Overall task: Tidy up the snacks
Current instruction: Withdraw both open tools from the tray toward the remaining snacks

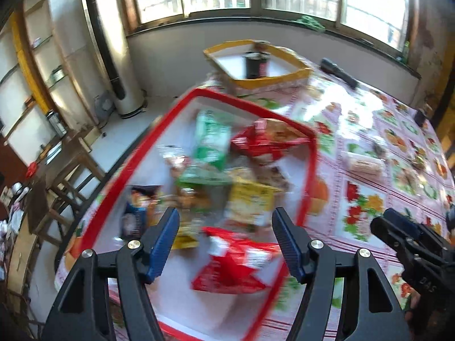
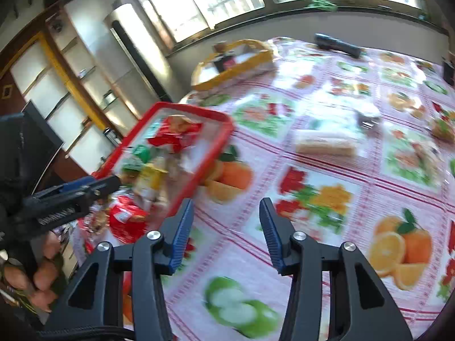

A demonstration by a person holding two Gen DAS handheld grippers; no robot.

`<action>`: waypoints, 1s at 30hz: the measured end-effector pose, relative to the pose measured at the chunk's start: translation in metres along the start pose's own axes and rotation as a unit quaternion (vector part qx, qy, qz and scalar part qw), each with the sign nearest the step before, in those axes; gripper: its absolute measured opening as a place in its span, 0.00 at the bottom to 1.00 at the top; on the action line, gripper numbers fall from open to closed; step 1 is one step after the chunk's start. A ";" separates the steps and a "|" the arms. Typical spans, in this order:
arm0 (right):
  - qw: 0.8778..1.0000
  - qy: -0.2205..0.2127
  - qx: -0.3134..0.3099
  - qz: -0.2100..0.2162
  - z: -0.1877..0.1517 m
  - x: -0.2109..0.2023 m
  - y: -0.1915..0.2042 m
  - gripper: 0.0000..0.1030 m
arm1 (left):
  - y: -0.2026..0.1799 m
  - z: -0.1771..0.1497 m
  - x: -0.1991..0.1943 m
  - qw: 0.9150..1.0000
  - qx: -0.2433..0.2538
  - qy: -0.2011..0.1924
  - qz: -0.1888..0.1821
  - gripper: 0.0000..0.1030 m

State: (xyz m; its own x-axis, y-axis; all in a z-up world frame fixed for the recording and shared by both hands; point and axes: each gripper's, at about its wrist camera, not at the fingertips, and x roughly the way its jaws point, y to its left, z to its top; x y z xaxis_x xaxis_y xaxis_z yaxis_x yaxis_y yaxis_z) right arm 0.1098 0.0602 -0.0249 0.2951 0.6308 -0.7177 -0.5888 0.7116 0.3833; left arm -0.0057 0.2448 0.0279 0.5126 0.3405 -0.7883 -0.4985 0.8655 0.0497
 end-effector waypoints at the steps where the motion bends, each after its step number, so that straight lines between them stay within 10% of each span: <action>1: 1.000 -0.001 0.006 -0.008 -0.002 -0.004 -0.009 0.50 | -0.007 0.001 -0.001 1.000 0.006 -0.001 -0.004 0.66; 13: 0.991 -0.015 0.063 -0.113 -0.008 -0.050 -0.109 0.50 | -0.121 0.025 0.016 0.984 0.156 0.009 -0.083 0.66; 30: 0.973 0.004 0.039 -0.227 0.058 -0.013 -0.186 0.55 | -0.230 0.052 0.105 0.922 0.384 0.010 -0.040 0.66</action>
State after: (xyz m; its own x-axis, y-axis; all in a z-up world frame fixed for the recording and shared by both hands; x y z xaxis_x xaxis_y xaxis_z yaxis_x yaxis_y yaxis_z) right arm 0.2587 -0.0621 -0.0532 0.5051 0.2432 -0.8281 -0.3400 0.9379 0.0681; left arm 0.1993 0.1006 -0.0348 0.5093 0.2644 -0.8189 0.1872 0.8948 0.4053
